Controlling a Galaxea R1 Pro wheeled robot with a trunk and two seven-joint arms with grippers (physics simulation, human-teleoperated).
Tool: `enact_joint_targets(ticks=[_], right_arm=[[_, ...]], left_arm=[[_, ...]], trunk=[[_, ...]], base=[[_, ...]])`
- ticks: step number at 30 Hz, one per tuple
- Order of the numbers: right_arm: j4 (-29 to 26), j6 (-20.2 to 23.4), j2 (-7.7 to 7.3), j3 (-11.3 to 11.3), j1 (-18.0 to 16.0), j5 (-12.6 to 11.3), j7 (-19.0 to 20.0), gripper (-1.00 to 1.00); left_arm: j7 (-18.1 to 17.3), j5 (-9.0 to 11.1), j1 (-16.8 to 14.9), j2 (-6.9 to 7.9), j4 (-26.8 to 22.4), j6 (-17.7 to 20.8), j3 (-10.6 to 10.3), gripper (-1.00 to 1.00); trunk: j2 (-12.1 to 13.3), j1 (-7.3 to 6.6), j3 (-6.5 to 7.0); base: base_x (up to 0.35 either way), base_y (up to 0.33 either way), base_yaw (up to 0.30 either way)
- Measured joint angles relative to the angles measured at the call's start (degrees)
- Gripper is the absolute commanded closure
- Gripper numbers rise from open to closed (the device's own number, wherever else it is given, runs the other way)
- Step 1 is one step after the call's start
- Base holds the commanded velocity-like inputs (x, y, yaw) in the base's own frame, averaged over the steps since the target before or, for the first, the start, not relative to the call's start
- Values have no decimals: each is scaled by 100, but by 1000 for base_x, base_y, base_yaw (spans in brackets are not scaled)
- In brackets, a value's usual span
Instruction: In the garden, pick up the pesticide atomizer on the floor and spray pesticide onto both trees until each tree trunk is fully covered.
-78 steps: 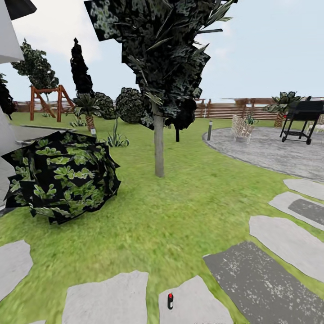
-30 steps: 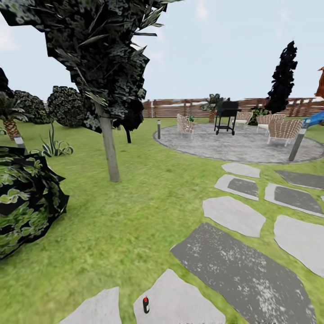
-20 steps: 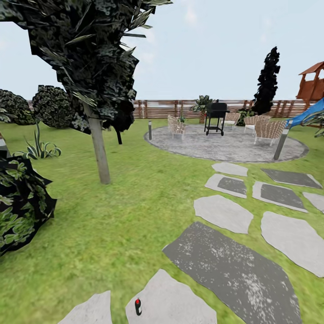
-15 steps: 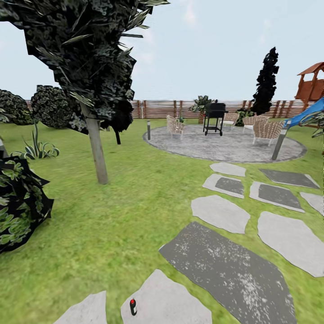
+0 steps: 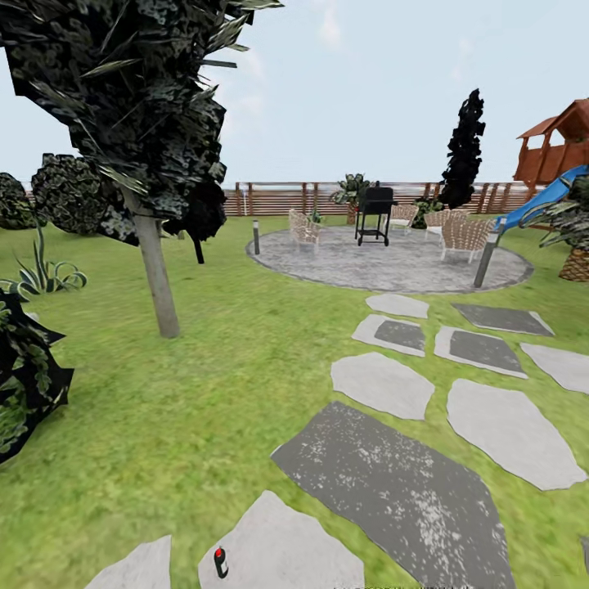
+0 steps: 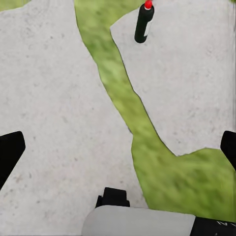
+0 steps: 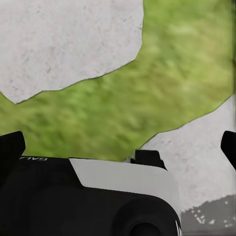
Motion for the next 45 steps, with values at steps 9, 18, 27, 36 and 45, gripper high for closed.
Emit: enact_joint_targets(ticks=[9,18,27,36,45], right_arm=[[1,0,0,0,-1,0,-2,-100],[2,-1,0,0,-2,0,-2,-100],[-179,-122,-271,-30,-3,-1,-41,-100],[-275,-626,-454,-29,-2,30,-95,-100],[-663,-856,-1279,-39,-28,28,-1231,-100]], left_arm=[[0,0,1,0,-1,2,0,-100],[0,0,1,0,-2,2,-7,-100],[6,30,2,-2,-86,-179,14,-100],[9,37,2,0,-107,-420,22,-100],[195,23,-37,-12,-1550,-470,17,-100]], trunk=[[0,1,0],[0,1,0],[0,0,0],[0,0,0],[0,0,1]], base=[[-42,-2,-233],[-185,-29,-23],[-6,-1,0],[0,0,0],[0,0,0]])
